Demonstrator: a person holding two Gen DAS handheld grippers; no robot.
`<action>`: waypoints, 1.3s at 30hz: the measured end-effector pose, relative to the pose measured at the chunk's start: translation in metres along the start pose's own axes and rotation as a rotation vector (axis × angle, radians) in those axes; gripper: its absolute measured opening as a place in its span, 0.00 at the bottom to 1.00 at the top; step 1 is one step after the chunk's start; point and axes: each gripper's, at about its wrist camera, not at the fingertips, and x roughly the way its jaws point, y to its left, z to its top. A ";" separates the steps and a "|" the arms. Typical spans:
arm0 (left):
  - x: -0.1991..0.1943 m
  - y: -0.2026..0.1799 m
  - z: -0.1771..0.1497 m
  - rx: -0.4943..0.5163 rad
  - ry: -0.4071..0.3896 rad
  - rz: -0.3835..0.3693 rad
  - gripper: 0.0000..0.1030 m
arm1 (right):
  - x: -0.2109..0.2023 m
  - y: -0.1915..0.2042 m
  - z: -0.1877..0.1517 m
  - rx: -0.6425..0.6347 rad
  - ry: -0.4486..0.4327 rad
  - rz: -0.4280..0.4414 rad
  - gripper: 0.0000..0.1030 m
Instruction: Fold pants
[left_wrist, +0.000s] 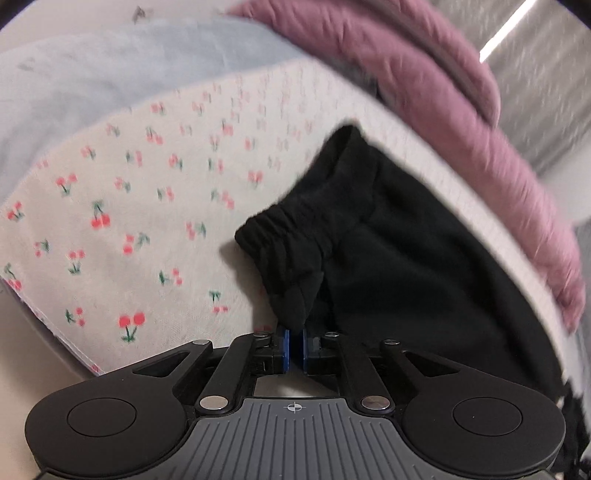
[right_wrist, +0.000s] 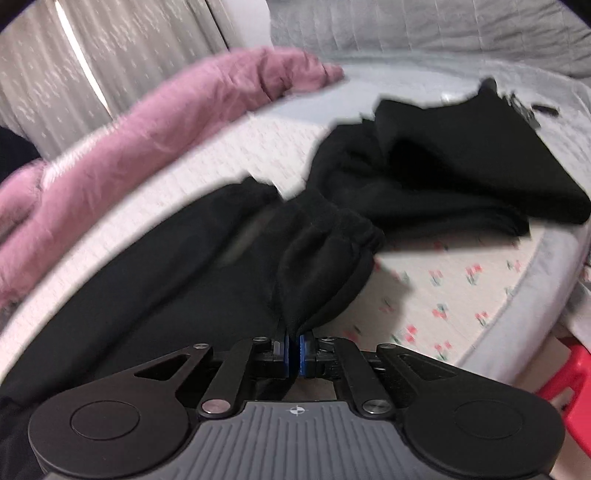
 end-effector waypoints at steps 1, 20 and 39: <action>0.000 0.000 0.001 0.018 0.007 -0.002 0.11 | 0.009 -0.003 -0.003 -0.003 0.035 -0.018 0.04; 0.049 -0.054 0.116 0.474 -0.208 0.058 0.85 | 0.032 0.065 0.066 -0.330 -0.139 0.025 0.73; 0.163 -0.057 0.187 0.326 -0.085 -0.076 0.41 | 0.227 0.101 0.145 -0.308 -0.065 -0.084 0.44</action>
